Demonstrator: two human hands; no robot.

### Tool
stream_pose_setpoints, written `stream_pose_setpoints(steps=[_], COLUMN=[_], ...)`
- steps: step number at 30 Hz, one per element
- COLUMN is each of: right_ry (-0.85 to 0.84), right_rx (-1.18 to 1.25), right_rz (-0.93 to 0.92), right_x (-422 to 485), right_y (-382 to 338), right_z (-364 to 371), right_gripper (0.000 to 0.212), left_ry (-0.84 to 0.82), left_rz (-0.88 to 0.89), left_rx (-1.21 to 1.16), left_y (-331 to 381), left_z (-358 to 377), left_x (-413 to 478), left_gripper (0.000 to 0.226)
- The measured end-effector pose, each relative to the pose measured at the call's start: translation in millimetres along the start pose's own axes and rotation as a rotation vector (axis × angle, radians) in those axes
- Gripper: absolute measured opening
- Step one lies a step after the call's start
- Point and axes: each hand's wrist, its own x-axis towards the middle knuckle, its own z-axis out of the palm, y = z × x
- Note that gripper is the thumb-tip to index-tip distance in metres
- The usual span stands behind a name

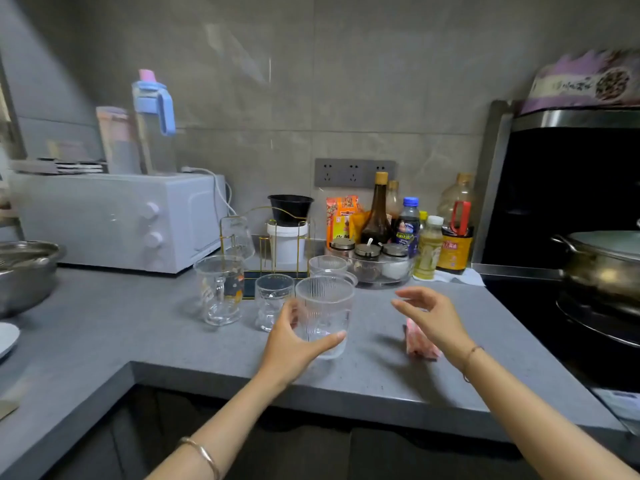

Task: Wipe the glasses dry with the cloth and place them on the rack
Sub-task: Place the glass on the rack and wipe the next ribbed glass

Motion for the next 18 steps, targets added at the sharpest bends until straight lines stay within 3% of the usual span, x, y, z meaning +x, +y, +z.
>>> stream_pose_setpoints(steps=[3,7,12,15,18], right_ry=[0.135,0.179,0.152,0.108,0.038], right_rx=[-0.100,-0.166,-0.185,-0.172,-0.056], right_rz=[0.134,0.300,0.423,0.398,0.446], right_x=[-1.8,-4.6,2.7,4.5,5.4], right_y=[24.3,49.8,57.7,56.6,49.8], right_z=[-14.9,-18.6,-16.2,-16.4,-26.4], right_gripper=[0.030,0.045,0.041,0.046,0.020], left_ry=[-0.067,-0.058,-0.063,-0.033,-0.035], left_rz=[0.009,-0.050,-0.122,-0.142,-0.194], left_rx=[-0.106,-0.244,-0.333,-0.360,-0.493], left_y=[14.8,30.7,40.5,39.7,40.3], left_z=[23.7,56.8,76.0,81.8,86.9], left_x=[-3.2,-2.0,2.1,4.7,5.1], left_gripper=[0.075,0.084,0.053,0.083,0.104])
